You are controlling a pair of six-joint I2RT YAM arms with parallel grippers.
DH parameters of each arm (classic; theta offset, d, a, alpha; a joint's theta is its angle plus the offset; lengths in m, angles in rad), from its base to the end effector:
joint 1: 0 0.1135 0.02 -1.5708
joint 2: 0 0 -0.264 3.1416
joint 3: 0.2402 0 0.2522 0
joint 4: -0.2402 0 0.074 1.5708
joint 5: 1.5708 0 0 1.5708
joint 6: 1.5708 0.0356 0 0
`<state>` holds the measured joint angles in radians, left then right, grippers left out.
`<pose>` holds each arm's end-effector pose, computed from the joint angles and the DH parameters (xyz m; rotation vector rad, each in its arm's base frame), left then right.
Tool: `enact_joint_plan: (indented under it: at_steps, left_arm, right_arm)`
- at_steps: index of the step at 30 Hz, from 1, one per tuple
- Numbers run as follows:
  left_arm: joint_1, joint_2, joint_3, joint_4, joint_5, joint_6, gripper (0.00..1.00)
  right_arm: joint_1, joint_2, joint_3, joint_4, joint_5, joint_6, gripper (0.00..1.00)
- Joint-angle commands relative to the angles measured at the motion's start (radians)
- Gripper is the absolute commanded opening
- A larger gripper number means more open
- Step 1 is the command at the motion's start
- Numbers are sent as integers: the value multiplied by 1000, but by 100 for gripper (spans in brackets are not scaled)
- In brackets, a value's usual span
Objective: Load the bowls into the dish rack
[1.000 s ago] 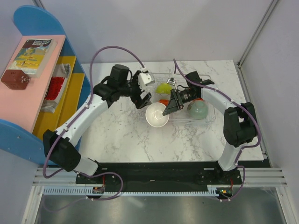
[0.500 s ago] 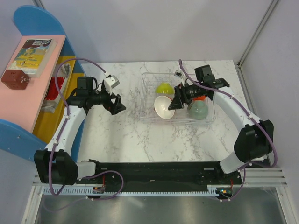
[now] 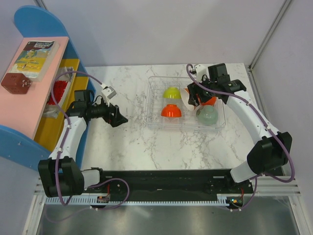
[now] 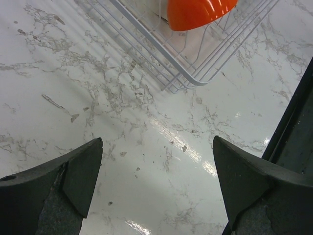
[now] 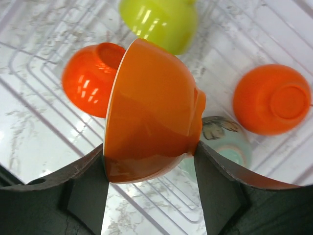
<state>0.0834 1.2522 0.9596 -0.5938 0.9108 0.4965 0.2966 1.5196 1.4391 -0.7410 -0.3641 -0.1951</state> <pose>0.2512 -0.0072 0.2768 0.8017 2.0114 -0.7838 0.3105 0.1081 0.3387 -0.7431 2.2568 0.4829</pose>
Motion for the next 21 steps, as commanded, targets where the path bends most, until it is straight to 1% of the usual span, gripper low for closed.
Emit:
enact_joint_plan:
  at_steps: [1, 9, 11, 17, 21]
  left_arm:
    - [7, -63, -22, 43, 66, 14, 100]
    - [10, -62, -38, 61, 73, -1, 100]
    - [10, -62, -42, 68, 71, 1, 100]
    - [10, -60, -47, 77, 71, -1, 100]
    - [10, -57, -50, 78, 69, 1, 100]
  right_arm:
    - [-4, 22, 79, 38, 200, -53, 0]
    - [10, 160, 135, 63, 356, -110, 0]
    - [29, 191, 138, 86, 440, -127, 0]
    - [75, 257, 136, 141, 582, -179, 0]
    - [128, 278, 110, 176, 674, -213, 0]
